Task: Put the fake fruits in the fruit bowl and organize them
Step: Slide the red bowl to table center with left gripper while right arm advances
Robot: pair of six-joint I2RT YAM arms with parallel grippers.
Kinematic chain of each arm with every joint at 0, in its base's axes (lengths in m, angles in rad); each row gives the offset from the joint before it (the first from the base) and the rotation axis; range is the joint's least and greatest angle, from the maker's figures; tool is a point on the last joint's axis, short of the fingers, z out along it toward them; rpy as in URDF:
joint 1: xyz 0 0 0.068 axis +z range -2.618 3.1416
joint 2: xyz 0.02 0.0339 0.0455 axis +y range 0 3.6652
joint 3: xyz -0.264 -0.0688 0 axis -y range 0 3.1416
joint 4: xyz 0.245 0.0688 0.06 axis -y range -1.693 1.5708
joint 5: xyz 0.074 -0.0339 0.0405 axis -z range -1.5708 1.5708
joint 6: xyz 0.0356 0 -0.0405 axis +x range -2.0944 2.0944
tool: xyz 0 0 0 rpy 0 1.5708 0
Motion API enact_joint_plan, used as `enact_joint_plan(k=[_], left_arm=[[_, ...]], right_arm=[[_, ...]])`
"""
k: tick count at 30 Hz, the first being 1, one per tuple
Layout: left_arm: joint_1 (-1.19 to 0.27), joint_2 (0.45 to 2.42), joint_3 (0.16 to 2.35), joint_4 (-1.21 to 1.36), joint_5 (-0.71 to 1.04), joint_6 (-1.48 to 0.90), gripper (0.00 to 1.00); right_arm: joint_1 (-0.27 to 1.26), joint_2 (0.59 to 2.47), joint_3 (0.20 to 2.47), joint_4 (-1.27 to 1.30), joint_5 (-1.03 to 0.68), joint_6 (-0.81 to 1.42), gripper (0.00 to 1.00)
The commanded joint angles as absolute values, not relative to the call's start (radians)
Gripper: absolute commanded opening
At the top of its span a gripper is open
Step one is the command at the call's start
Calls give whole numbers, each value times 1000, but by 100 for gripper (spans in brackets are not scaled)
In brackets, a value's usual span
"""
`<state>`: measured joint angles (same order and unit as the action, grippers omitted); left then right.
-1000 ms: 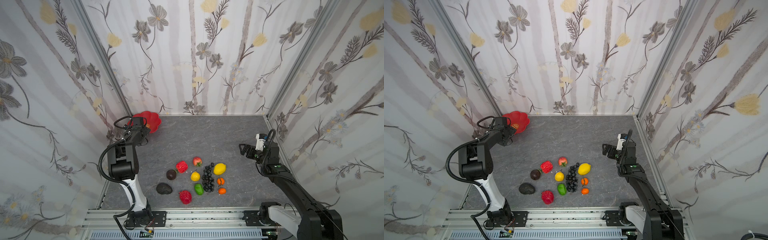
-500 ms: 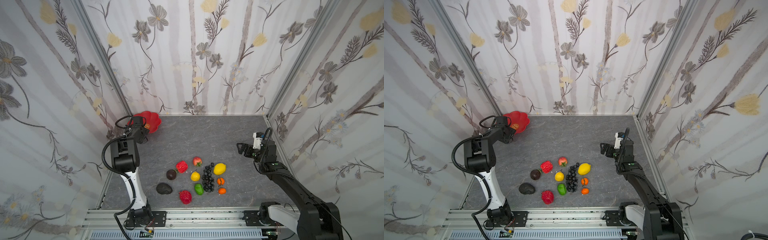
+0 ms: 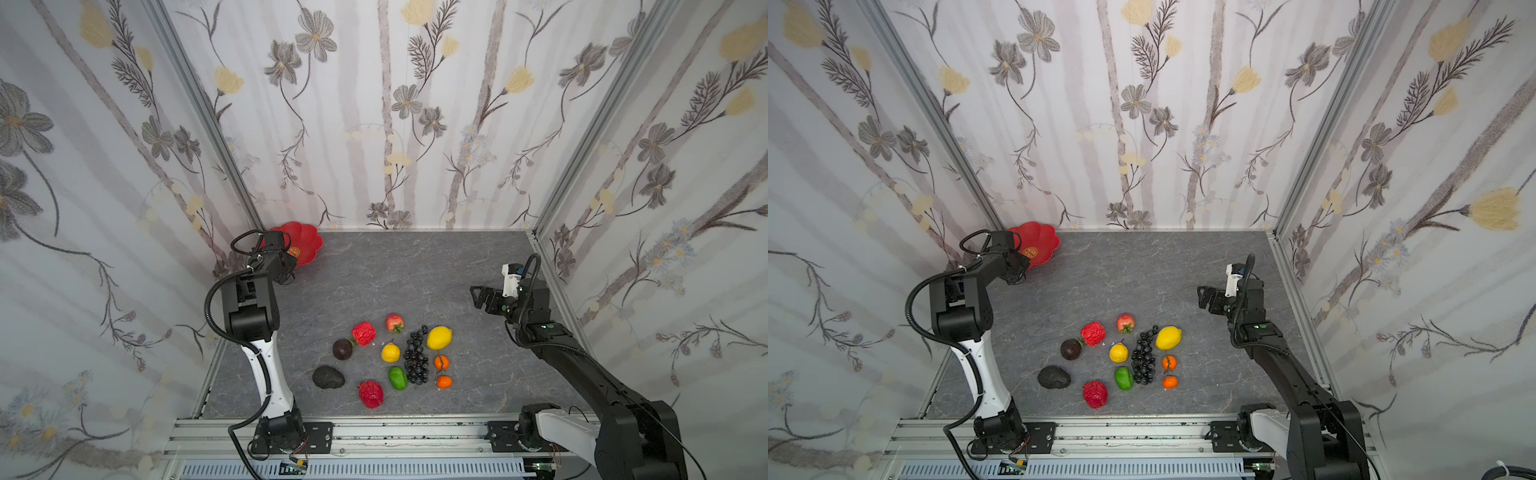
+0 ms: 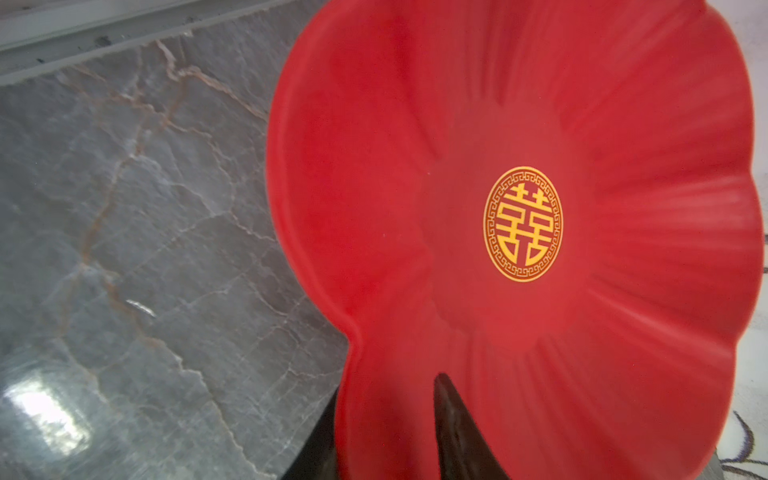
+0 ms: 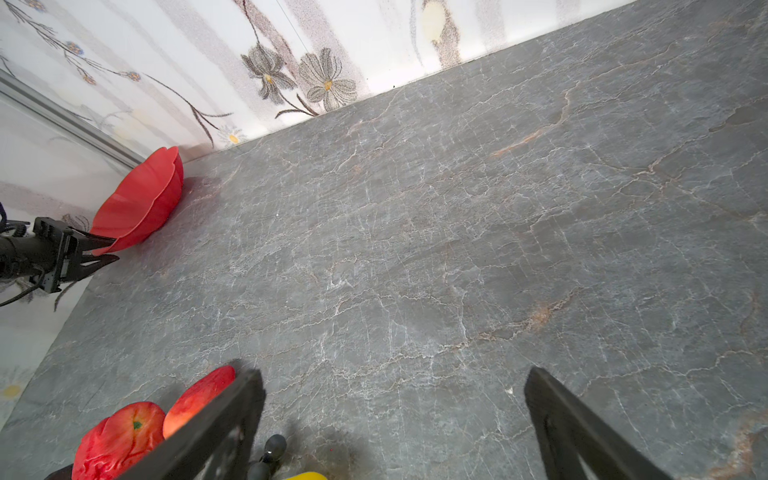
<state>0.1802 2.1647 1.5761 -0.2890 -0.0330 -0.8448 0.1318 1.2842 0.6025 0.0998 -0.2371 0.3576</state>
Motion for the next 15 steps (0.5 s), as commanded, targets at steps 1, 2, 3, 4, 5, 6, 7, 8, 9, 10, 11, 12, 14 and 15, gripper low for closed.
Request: enact_joint_plan(k=[1, 2, 3, 4, 5, 6, 7, 8, 9, 10, 11, 12, 14, 15], left_arm=[[182, 2156, 1561, -280, -9, -851, 26], [180, 2152, 1553, -275, -1, -853, 25], [179, 2145, 1543, -271, 8, -853, 24], [178, 2138, 1535, -267, 15, -853, 22], [175, 2132, 1524, -264, 26, -852, 21], [171, 2126, 1513, -259, 39, -850, 19], [167, 2120, 1506, -262, 51, -847, 17], [160, 2111, 1497, -262, 59, -847, 17], [152, 2102, 1485, -261, 67, -843, 17], [144, 2093, 1476, -262, 72, -838, 16], [134, 2084, 1465, -262, 77, -834, 16], [122, 2076, 1460, -262, 87, -827, 16], [96, 2066, 1460, -271, 110, -816, 15], [79, 2064, 1435, -276, 122, -812, 15]], right_arm=[[137, 1283, 616, 113, -234, 346, 98], [138, 1282, 617, 109, -233, 344, 98], [139, 1280, 618, 107, -234, 345, 98], [140, 1279, 617, 103, -235, 343, 98], [141, 1278, 618, 98, -235, 342, 98], [141, 1278, 621, 94, -236, 341, 98], [141, 1278, 621, 92, -236, 341, 98], [141, 1278, 624, 90, -236, 340, 98], [142, 1278, 625, 90, -238, 341, 98], [143, 1278, 626, 89, -240, 341, 98], [144, 1278, 628, 86, -241, 343, 98], [146, 1279, 633, 82, -241, 344, 98], [149, 1279, 637, 75, -240, 345, 98], [150, 1279, 639, 70, -240, 345, 98]])
